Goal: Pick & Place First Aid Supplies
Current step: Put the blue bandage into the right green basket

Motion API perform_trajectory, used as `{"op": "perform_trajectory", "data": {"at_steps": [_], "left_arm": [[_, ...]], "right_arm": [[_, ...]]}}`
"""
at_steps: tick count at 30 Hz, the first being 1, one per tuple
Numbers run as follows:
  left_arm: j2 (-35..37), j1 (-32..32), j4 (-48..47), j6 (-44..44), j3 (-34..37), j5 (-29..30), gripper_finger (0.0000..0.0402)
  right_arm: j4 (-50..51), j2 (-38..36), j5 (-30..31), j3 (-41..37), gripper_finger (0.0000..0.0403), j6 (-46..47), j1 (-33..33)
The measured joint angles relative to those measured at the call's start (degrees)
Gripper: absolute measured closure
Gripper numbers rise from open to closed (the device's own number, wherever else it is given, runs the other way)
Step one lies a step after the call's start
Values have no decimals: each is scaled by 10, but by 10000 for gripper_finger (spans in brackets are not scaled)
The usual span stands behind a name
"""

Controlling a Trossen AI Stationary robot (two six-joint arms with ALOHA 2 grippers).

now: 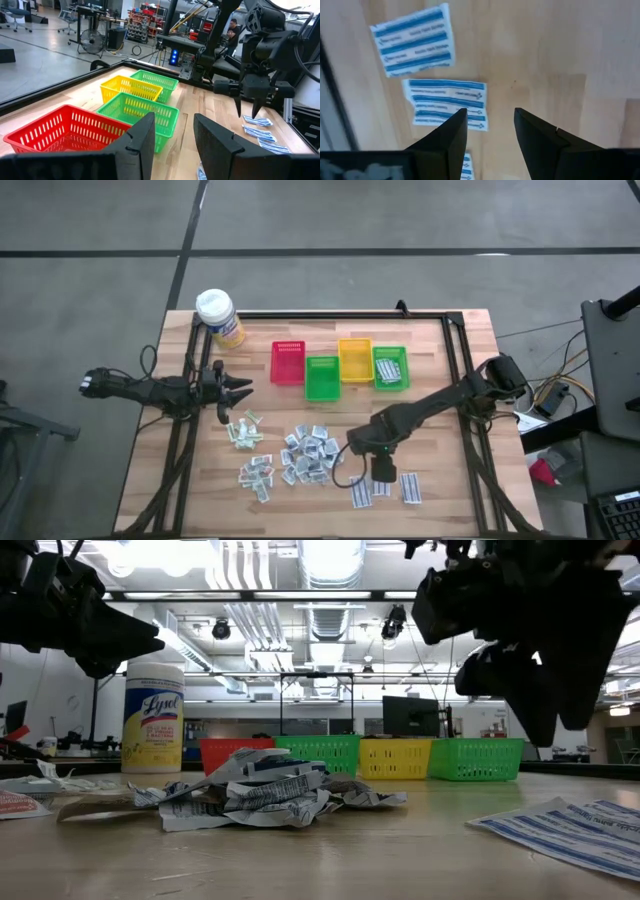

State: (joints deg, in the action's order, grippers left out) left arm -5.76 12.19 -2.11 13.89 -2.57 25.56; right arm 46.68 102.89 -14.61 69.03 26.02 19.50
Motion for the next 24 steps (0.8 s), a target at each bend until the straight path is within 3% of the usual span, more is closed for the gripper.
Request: {"op": "perform_trajectory", "data": {"at_steps": [10, 15, 24], "left_arm": [[0, 0, 0, 0, 0, 0, 271], [0, 0, 0, 0, 0, 0, 271], [0, 0, 0, 0, 0, 0, 271]], "right_arm": [[-44, 0, 31, -32, 241, 25, 53], [-56, 0, 86, -47, 241, 36, 65], [-89, 0, 88, -67, 241, 38, 65]]}}
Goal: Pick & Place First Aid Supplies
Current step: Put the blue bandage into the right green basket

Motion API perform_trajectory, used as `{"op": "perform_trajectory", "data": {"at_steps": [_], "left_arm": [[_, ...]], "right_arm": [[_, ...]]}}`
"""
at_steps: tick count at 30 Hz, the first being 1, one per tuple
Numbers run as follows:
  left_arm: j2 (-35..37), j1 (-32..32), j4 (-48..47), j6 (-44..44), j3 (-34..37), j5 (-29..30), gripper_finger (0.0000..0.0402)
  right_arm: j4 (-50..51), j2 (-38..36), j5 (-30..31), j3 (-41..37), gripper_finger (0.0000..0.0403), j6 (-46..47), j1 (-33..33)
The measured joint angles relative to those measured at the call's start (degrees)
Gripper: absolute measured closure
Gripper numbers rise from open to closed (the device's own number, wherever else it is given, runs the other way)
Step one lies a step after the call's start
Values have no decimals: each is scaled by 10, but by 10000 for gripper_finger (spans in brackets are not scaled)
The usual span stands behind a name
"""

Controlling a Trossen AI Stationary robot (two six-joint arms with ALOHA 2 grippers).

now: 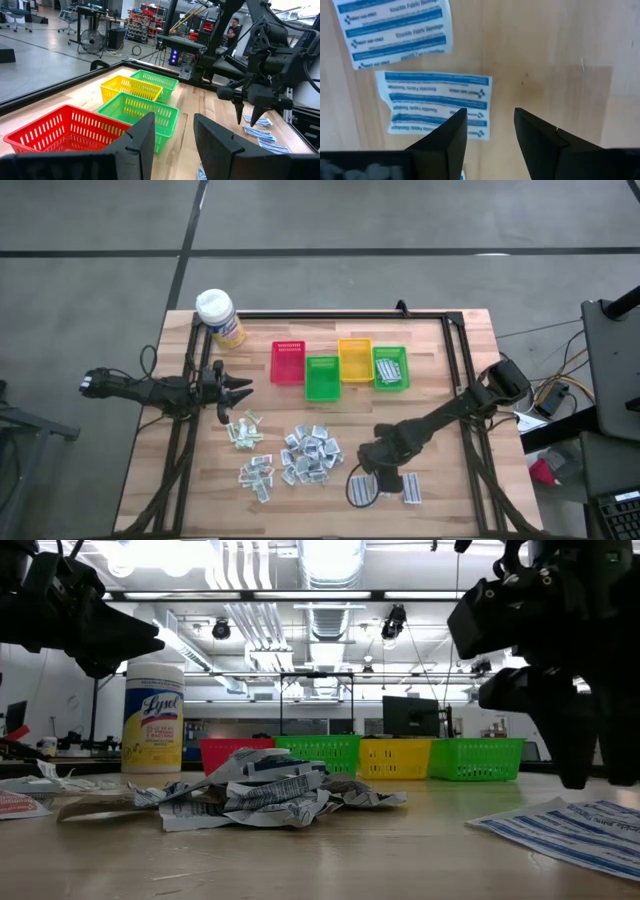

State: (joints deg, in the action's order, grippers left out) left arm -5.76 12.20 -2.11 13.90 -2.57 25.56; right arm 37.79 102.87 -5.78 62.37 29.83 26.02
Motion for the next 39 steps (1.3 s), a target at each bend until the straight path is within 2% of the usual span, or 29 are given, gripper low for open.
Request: {"op": "perform_trajectory", "data": {"at_steps": [14, 30, 39], "left_arm": [[0, 0, 0, 0, 0, 0, 271], [0, 0, 0, 0, 0, 0, 271], [0, 0, 0, 0, 0, 0, 271]], "right_arm": [[4, 77, 17, 20, 246, 2, 2], [24, 76, 42, 23, 357, 0, 2], [34, 75, 46, 22, 393, -5, 2]]}}
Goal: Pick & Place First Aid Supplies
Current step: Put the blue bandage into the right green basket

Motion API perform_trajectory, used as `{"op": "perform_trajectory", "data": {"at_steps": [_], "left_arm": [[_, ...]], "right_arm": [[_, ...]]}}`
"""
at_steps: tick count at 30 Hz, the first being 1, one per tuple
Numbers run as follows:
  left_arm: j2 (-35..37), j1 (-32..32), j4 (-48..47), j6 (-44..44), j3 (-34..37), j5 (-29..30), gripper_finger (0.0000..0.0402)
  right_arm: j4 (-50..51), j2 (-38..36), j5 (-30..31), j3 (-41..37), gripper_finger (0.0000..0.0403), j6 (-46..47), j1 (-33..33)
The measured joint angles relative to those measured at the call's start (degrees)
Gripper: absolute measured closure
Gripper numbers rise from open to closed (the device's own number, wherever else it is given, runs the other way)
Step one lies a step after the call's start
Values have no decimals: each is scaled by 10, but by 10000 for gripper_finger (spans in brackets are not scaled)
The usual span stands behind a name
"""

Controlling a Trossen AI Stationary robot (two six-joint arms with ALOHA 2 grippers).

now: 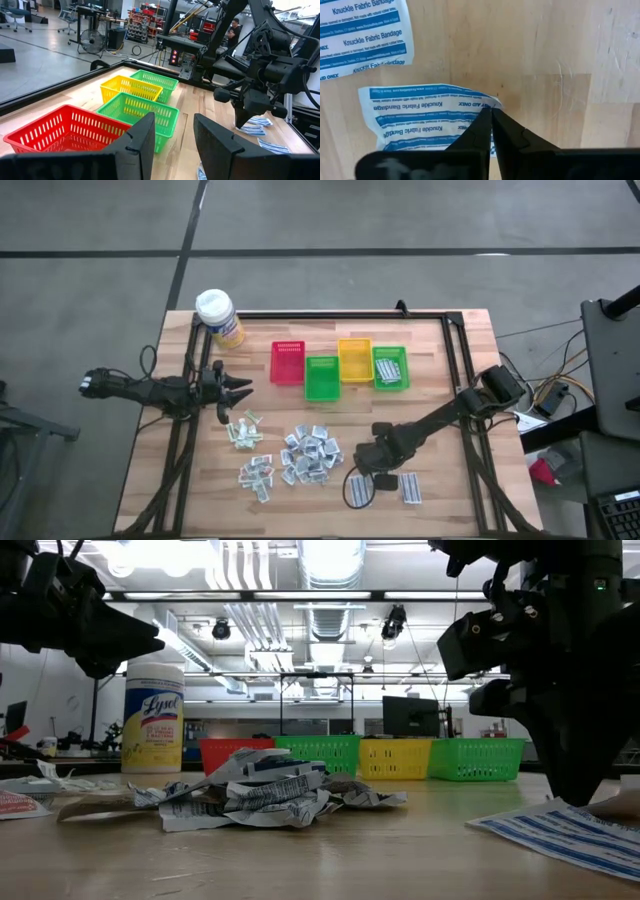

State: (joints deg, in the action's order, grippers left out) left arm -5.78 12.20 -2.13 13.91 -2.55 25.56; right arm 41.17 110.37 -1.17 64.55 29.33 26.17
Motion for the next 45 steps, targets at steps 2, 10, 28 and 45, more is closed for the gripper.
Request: {"op": "perform_trajectory", "data": {"at_steps": [2, 10, 28, 45], "left_arm": [[0, 0, 0, 0, 0, 0, 271], [0, 0, 0, 0, 0, 0, 271], [0, 0, 2, 0, 0, 0, 271], [0, 0, 2, 0, 0, 0, 271]], "right_arm": [[4, -5, 1, 0, 394, 0, 0], [39, -58, 13, -8, 395, -3, -2], [79, -259, 8, -3, 395, -88, -36], [-39, -476, 60, -6, 394, -159, -46]]}}
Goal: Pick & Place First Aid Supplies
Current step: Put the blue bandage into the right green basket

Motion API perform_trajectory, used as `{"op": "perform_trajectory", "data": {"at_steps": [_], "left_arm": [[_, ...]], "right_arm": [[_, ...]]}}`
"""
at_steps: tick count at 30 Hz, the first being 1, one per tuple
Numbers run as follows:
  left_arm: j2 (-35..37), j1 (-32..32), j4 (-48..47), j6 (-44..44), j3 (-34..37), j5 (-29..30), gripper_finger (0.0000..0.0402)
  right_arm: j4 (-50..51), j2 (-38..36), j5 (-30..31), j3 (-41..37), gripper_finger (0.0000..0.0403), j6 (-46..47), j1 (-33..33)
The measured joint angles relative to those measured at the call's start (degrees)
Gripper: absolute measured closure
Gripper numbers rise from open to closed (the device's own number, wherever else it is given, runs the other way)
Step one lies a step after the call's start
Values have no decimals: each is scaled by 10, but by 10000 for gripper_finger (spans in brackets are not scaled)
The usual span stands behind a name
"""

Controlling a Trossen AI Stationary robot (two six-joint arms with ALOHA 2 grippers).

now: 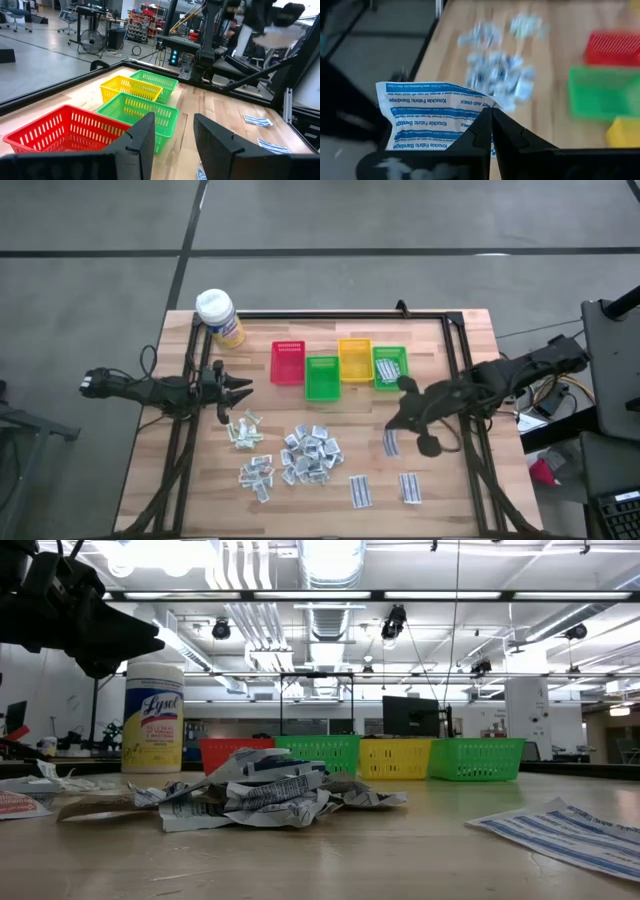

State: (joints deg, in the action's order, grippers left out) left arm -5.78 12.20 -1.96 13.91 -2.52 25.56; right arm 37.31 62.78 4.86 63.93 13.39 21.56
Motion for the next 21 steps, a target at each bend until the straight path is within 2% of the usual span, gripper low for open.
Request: {"op": "perform_trajectory", "data": {"at_steps": [4, 11, 14, 17, 21], "left_arm": [[0, 0, 0, 0, 0, 0, 271], [0, 0, 0, 0, 0, 0, 271], [0, 0, 0, 0, 0, 0, 271], [0, 0, 0, 0, 0, 0, 271], [0, 0, 0, 0, 0, 0, 271]], "right_arm": [[-45, -25, 81, -1, 394, -33, -3], [-47, -39, 308, 0, 394, -78, -12], [-45, -38, 387, -1, 394, -99, -24], [-45, -30, 438, -3, 394, -137, -44], [-44, -16, 450, -5, 394, -213, -85]]}}
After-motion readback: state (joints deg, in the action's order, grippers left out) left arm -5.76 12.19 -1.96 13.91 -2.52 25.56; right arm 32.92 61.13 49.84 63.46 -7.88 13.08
